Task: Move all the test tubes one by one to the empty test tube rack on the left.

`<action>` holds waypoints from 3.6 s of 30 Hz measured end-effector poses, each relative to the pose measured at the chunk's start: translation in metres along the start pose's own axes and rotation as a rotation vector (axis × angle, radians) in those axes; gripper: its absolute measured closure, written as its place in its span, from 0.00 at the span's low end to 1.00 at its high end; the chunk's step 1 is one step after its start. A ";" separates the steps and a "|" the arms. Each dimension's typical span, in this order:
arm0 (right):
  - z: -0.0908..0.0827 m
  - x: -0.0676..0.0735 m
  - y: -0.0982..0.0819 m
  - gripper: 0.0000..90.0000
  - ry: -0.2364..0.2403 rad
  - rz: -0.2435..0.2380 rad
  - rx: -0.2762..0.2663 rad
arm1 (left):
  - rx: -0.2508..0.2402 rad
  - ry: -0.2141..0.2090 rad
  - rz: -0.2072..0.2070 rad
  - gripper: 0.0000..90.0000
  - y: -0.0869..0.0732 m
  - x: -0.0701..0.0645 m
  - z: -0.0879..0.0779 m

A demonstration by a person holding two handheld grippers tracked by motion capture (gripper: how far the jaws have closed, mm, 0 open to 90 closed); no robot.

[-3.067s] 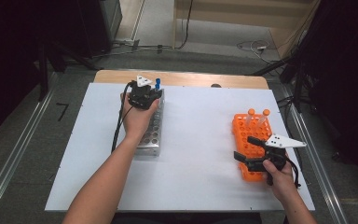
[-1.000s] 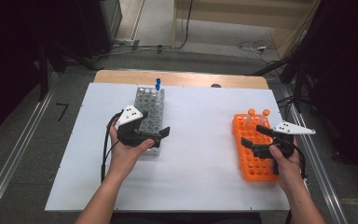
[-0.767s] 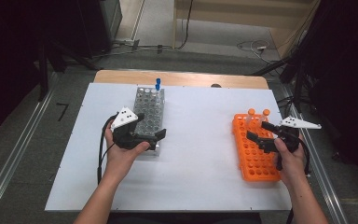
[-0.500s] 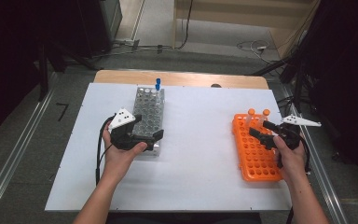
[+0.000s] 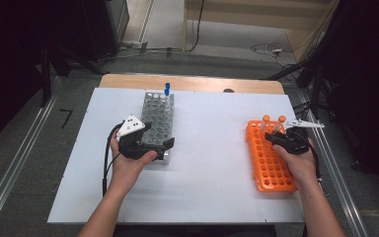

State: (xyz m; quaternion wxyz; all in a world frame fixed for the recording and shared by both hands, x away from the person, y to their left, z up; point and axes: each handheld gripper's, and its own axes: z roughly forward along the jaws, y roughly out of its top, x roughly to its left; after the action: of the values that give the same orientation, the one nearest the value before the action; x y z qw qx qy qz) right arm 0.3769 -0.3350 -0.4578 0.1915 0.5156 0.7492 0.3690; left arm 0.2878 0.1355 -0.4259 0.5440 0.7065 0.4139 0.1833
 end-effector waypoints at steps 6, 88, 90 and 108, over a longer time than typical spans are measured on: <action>0.000 -0.001 0.000 0.81 -0.028 0.021 -0.002 | 0.003 0.001 -0.003 0.00 -0.001 0.000 0.001; -0.026 0.192 -0.014 0.82 0.500 -0.393 -0.067 | 0.017 -0.326 0.195 0.61 -0.003 -0.085 0.031; -0.027 0.195 -0.014 0.82 0.508 -0.400 -0.063 | 0.024 -0.338 0.206 0.65 -0.003 -0.086 0.032; -0.026 0.201 -0.016 0.82 0.534 -0.415 -0.031 | 0.037 -0.351 0.238 0.83 -0.005 -0.090 0.035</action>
State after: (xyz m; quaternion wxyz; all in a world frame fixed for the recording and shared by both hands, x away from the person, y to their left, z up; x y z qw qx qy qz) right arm 0.2699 -0.1634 -0.4335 0.0673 0.2344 0.8562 0.4555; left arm 0.2576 0.0435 -0.4249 0.5693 0.7812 0.2300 0.1128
